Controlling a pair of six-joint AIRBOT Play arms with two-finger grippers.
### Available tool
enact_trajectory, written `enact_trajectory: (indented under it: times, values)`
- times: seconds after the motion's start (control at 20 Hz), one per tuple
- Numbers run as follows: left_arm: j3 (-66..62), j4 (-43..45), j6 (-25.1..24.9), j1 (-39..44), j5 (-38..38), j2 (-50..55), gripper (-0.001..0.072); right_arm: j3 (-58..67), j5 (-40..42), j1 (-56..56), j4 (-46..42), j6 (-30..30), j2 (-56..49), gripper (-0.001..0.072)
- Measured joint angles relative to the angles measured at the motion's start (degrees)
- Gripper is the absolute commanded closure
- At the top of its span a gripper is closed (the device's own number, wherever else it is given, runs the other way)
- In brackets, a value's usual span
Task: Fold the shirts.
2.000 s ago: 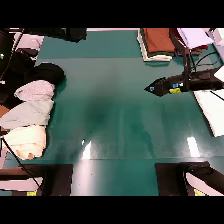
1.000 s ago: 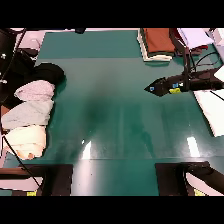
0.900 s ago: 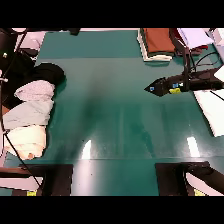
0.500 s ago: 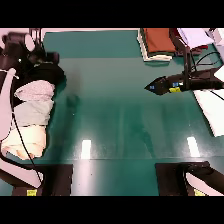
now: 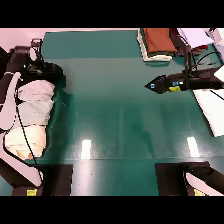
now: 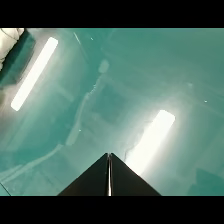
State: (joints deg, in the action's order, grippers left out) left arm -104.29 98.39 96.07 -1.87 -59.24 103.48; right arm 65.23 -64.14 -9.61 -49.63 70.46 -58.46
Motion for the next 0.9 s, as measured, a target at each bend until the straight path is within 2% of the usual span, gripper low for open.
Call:
enact_trajectory:
  times: [0.25, 0.5, 0.7, 0.9]
  values:
    - [-9.75, -1.4, -2.03, 2.54, 0.04, -10.16, 0.0684, 6.99, 0.24, 0.0, 0.02, 0.0, -0.02, 0.0693]
    - [-13.09, -2.78, -5.97, 10.21, -1.75, -25.77, 0.0684, 19.8, 0.87, 0.02, -0.42, 0.0, 0.0, 0.0693]
    - [-11.78, -4.44, -8.28, 20.9, -5.66, -31.39, 0.0684, 29.46, 0.92, 0.13, -4.61, 0.26, 0.02, 0.0693]
    - [-5.07, -6.56, -9.16, 33.92, -7.48, -30.67, 0.0675, 36.87, 0.85, 2.23, -8.31, 2.29, 0.02, 0.0693]
